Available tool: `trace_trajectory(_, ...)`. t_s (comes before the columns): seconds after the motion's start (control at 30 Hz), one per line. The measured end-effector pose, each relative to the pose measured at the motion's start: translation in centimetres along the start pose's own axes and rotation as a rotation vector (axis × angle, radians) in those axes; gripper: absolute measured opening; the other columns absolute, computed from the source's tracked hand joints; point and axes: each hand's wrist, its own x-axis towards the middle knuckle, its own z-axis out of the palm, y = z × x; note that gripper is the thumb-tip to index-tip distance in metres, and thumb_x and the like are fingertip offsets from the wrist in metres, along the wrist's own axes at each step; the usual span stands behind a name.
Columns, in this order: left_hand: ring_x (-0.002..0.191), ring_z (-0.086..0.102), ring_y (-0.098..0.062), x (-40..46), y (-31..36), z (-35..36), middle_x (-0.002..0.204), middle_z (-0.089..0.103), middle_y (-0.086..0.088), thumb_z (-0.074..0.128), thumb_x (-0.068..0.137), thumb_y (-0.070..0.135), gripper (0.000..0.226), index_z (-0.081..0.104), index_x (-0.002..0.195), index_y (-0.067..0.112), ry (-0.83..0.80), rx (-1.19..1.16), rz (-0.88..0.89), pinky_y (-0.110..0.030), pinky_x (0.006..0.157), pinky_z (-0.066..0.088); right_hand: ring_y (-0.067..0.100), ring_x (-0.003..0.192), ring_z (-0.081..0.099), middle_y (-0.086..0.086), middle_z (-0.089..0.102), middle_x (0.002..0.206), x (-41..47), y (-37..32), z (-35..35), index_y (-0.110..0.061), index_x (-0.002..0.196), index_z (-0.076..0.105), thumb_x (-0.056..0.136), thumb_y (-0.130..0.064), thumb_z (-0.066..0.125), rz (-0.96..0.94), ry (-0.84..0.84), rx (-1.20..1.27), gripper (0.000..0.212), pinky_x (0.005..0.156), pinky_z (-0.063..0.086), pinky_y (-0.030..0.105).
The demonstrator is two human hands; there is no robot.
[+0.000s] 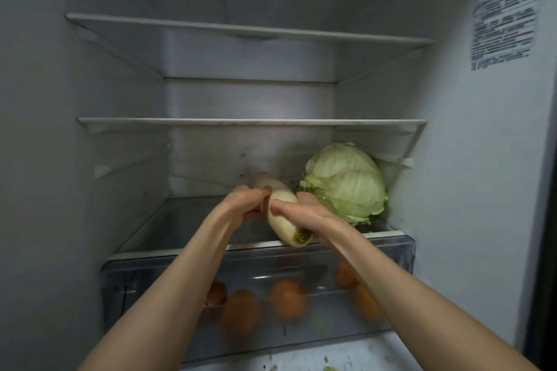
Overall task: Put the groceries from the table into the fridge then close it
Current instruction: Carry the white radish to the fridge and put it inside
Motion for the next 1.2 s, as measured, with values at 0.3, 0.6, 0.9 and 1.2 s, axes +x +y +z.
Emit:
trace_trajectory(0.3, 0.068, 0.059, -0.015, 2.1, -1.3, 0.9, 0.094, 0.062, -0.015, 0.057, 0.091, 0.016, 0.034, 0.056, 0.114, -0.008, -0.014, -0.058, -0.009, -0.024, 0.057, 0.053, 0.03, 0.105, 0.059, 0.015, 0.063, 0.115, 2.2, 1.4, 1.0, -0.003, 0.115, 0.058, 0.073, -0.04, 0.07, -0.061, 0.157, -0.102, 0.057, 0.087, 0.049, 0.034)
trace_trajectory(0.6, 0.091, 0.06, -0.023, 3.6, -1.6, 1.5, 0.113, 0.063, -0.018, 0.06, 0.089, 0.021, 0.035, 0.059, 0.115, -0.003, -0.047, 0.022, 0.082, -0.031, 0.075, 0.052, 0.023, 0.106, 0.057, 0.009, 0.059, 0.122, 0.3, 1.5, -1.7, -0.015, 0.132, 0.044, 0.082, -0.034, 0.064, -0.244, -0.121, -0.424, 0.057, 0.089, 0.047, 0.029)
trace_trajectory(0.9, 0.086, 0.062, -0.024, 3.8, -2.0, 0.2, 0.1, 0.065, -0.015, 0.054, 0.093, 0.018, 0.028, 0.062, 0.113, 0.0, -0.044, 0.058, 0.073, -0.035, 0.078, 0.053, 0.03, 0.121, 0.048, 0.014, 0.055, 0.13, 1.3, 1.2, 1.1, -0.015, 0.131, 0.048, 0.075, -0.038, 0.072, -0.261, 0.124, -0.433, 0.065, 0.099, 0.041, 0.033)
trace_trajectory(1.2, 0.093, 0.051, -0.013, -0.8, -1.4, -0.1, 0.105, 0.059, -0.001, 0.046, 0.097, 0.023, 0.028, 0.06, 0.12, 0.014, -0.077, 0.312, 0.233, -0.024, 0.065, 0.042, 0.028, 0.131, 0.039, 0.013, 0.044, 0.142, -0.4, 2.1, 0.1, -0.008, 0.139, 0.039, 0.097, -0.033, 0.042, -0.319, 0.091, -0.406, 0.049, 0.101, 0.028, 0.026)
